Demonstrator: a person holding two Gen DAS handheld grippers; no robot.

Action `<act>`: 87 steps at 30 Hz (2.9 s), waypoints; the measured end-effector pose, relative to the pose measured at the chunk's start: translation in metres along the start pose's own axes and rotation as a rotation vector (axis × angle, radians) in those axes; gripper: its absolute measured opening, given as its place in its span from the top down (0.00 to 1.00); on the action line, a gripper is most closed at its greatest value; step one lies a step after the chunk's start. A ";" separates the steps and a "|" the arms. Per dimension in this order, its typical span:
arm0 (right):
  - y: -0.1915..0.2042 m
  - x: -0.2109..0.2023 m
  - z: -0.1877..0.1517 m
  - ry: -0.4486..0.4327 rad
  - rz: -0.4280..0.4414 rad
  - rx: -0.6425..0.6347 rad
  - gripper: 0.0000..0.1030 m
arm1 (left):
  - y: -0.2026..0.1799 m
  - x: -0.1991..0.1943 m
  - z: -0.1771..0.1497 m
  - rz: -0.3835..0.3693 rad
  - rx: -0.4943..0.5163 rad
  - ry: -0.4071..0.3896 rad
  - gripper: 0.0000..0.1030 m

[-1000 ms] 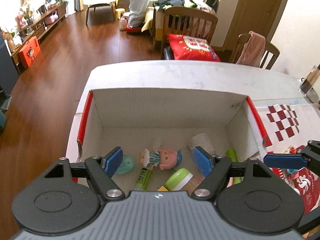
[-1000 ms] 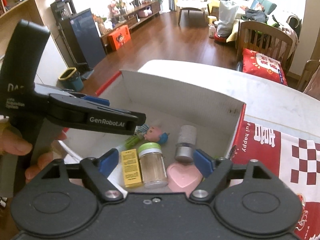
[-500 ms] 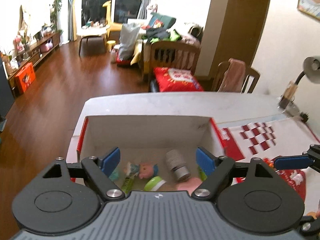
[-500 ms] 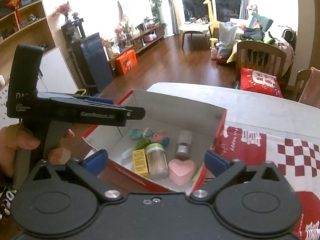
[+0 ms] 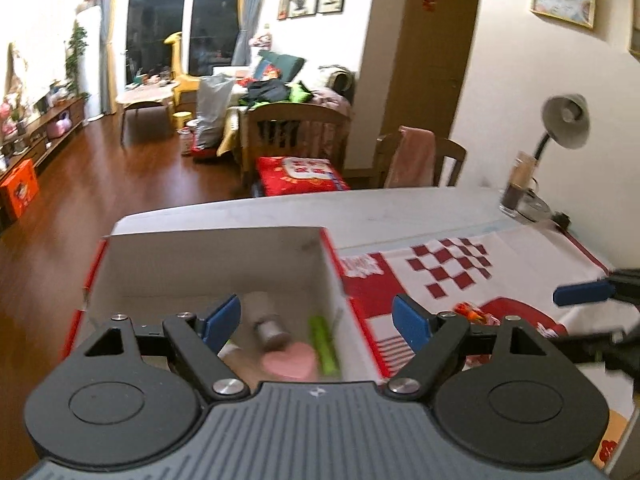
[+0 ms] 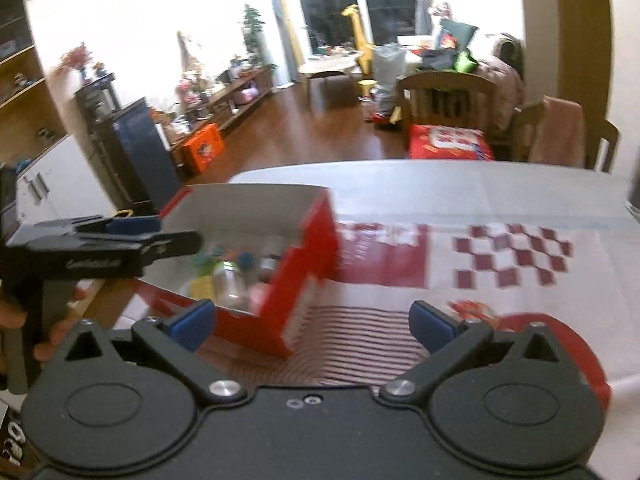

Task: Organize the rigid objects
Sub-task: 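Move both grippers back from the box toward the remaining clutter, then grasp the astronaut figurine with the left gripper while the right gripper grasps the red dragon toy, then carry the astronaut figurine and dragon toy with both grippers over the shoebox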

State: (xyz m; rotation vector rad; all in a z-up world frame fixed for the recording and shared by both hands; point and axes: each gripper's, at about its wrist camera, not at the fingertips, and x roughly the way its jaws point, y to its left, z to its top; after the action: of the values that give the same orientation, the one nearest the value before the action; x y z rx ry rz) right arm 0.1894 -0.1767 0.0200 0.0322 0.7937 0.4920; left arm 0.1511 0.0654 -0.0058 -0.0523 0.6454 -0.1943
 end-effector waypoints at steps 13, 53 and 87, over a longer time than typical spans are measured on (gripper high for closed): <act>-0.092 -0.008 -0.028 0.051 -0.117 0.044 0.00 | -0.094 0.050 -0.026 -0.069 0.104 0.049 0.19; -0.165 0.142 0.004 0.288 0.001 0.048 0.33 | -0.143 0.211 -0.057 -0.053 -0.203 0.305 0.20; -0.173 0.106 0.007 0.206 -0.038 0.145 0.69 | -0.133 0.191 -0.057 -0.008 -0.236 0.270 0.56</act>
State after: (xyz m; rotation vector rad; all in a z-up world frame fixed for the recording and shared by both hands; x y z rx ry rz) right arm 0.3286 -0.2834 -0.0825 0.1020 1.0294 0.4050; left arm 0.2442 -0.1021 -0.1502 -0.2587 0.9359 -0.1330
